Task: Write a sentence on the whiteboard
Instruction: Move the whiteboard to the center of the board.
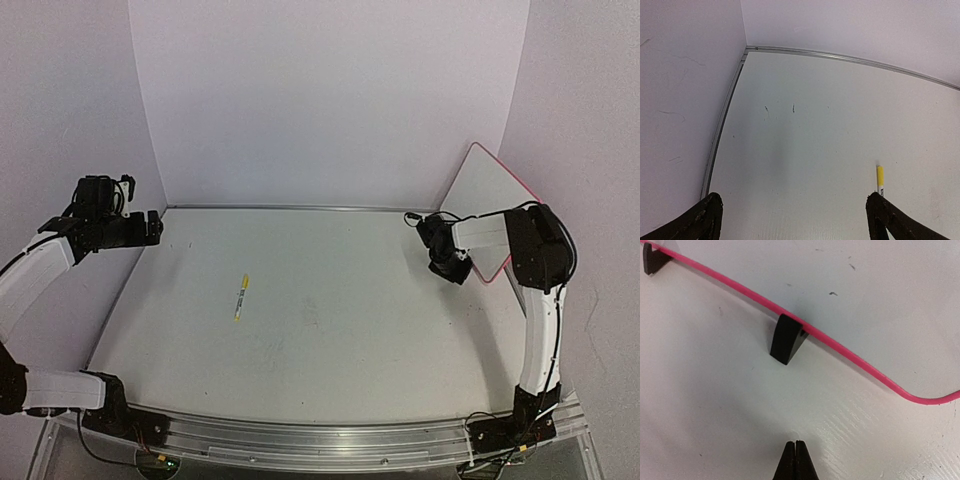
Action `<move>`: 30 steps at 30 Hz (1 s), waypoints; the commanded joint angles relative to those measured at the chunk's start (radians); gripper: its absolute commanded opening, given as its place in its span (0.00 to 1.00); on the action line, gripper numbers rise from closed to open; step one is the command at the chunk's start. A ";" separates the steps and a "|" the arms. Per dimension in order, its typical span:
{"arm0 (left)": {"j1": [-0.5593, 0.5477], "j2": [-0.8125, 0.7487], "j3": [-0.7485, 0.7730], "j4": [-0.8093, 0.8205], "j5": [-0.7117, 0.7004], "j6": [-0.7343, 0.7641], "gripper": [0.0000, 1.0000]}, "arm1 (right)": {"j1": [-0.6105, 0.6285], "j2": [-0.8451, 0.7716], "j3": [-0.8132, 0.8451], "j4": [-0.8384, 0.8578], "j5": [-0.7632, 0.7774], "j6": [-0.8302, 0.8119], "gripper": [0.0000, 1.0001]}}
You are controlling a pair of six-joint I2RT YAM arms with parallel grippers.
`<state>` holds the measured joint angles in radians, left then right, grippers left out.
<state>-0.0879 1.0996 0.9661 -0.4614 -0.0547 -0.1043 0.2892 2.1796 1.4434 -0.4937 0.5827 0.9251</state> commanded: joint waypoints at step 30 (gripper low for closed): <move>0.004 -0.017 -0.005 0.030 0.002 0.002 0.99 | -0.124 0.128 0.218 -0.068 -0.003 -0.028 0.41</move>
<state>-0.0879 1.0996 0.9657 -0.4614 -0.0547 -0.1043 0.1821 2.2670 1.6238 -0.5426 0.5747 0.8684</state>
